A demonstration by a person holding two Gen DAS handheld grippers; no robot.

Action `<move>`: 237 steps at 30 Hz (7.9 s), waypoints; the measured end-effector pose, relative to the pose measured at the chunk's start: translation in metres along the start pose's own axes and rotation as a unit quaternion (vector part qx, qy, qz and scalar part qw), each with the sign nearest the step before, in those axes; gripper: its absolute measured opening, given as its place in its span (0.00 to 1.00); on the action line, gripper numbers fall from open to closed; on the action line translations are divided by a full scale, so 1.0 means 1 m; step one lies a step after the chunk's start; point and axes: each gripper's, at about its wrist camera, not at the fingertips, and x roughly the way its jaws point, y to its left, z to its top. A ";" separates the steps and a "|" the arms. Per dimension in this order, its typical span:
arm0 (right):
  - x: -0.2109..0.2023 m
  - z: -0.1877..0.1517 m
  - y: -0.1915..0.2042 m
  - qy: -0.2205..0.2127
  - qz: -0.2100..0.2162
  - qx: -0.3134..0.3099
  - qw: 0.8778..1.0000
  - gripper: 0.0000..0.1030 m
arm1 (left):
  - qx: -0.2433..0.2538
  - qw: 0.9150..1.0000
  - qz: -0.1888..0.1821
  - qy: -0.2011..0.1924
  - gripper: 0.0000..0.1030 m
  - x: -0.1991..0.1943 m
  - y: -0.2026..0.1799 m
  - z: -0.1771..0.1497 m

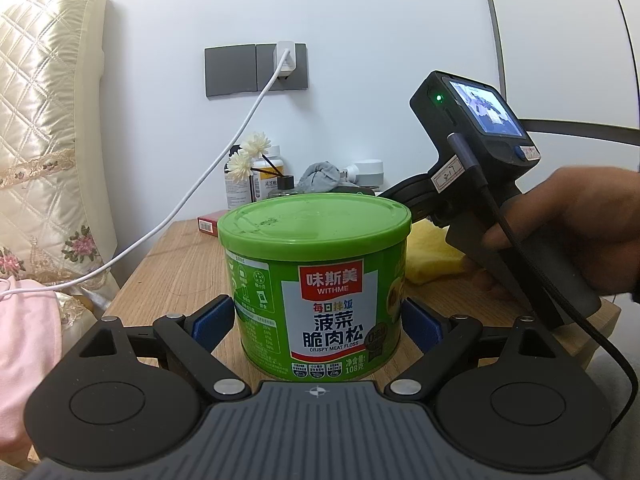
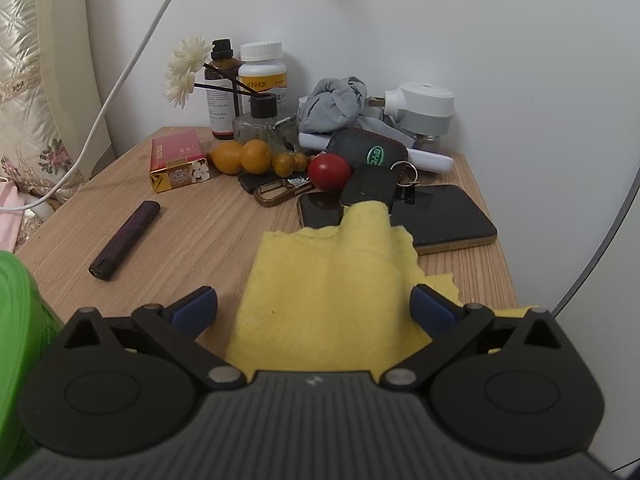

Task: Clean container

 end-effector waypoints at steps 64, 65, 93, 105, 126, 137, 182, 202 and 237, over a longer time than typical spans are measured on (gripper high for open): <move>-0.005 -0.002 0.009 -0.001 -0.013 0.007 1.000 1.00 | 0.017 1.000 -0.010 0.007 0.90 -0.003 0.010 -0.007; -0.005 -0.002 0.009 -0.001 -0.013 0.007 1.000 1.00 | 0.017 1.000 -0.010 0.007 0.90 -0.003 0.010 -0.007; -0.006 -0.002 0.007 0.001 -0.016 0.007 1.000 1.00 | 0.009 1.000 -0.008 0.008 0.90 -0.001 0.004 -0.006; -0.044 0.003 -0.004 -0.040 -0.011 0.027 0.999 1.00 | 0.012 1.000 -0.005 -0.006 0.90 -0.005 0.002 -0.004; -0.057 -0.019 -0.022 -0.051 0.018 0.073 0.996 0.18 | 0.007 1.000 -0.013 -0.018 0.89 -0.004 0.006 -0.003; -0.172 0.000 0.030 -0.175 0.142 0.062 0.972 0.17 | 0.013 1.000 -0.018 -0.019 0.86 -0.010 0.003 -0.004; -0.125 -0.032 0.094 -0.109 0.171 -0.047 0.978 0.17 | 0.023 0.999 -0.007 -0.038 0.90 -0.002 0.003 -0.010; -0.115 -0.025 0.075 -0.117 0.155 -0.021 0.981 0.17 | -0.007 0.999 -0.021 -0.025 0.89 -0.001 0.010 -0.022; -0.126 -0.030 0.089 -0.111 0.177 -0.025 0.978 0.17 | -0.028 0.996 -0.034 -0.077 0.91 -0.034 0.031 -0.041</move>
